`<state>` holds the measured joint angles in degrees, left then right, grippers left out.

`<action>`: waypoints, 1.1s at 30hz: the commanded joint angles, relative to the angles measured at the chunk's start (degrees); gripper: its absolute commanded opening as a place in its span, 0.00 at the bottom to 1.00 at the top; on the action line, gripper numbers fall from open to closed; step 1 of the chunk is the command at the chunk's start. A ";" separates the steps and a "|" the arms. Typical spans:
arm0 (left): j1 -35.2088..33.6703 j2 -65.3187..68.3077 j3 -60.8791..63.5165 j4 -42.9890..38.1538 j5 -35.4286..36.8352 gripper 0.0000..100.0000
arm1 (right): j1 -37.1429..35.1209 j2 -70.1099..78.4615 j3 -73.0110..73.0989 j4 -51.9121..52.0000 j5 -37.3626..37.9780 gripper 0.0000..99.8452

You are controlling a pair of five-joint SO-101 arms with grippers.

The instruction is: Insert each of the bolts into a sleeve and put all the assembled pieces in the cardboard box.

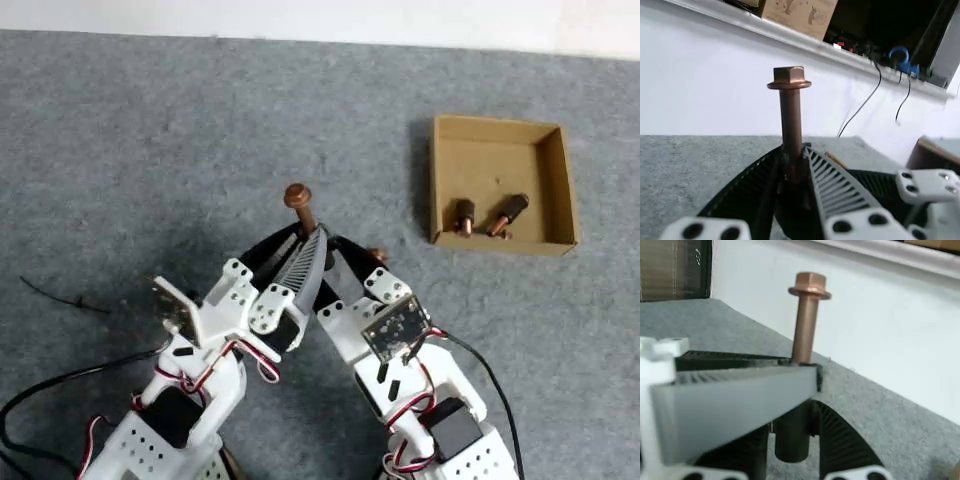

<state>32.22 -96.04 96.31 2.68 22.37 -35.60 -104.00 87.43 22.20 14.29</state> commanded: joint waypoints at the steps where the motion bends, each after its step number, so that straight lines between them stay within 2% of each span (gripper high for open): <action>1: 0.92 3.74 0.92 -2.73 -1.93 0.01 | 0.22 -1.19 -5.05 -1.80 0.35 0.01; 7: 0.84 4.26 1.19 -4.84 -1.76 0.02 | 0.40 -1.19 -4.97 -1.80 0.35 0.01; 11: 0.40 4.35 1.19 -4.48 -1.23 0.17 | 0.48 -1.19 -4.70 -1.63 0.35 0.01; 15: 0.40 4.35 0.57 -2.46 3.60 0.29 | 0.48 -1.19 -3.38 -1.80 0.53 0.01; 20: 0.13 4.35 -0.66 -0.62 3.69 0.27 | 0.48 -1.19 -1.71 -1.80 0.53 0.01; 24: -2.68 4.26 -1.19 -0.88 4.31 0.27 | 0.57 -1.19 -1.71 -1.80 0.53 0.01; 28: -9.27 4.35 -3.03 -0.88 12.13 0.27 | 1.19 -1.19 0.40 -1.80 0.53 0.01; 31: -15.08 4.35 -4.62 -0.88 18.11 0.27 | 3.91 -1.19 2.86 -1.98 0.53 0.01; 33: -16.31 4.35 -4.88 -0.79 19.60 0.27 | 6.55 -1.19 3.91 -4.00 0.35 0.01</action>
<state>19.82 -91.74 95.78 1.80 37.41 -32.35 -104.09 91.65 22.11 14.46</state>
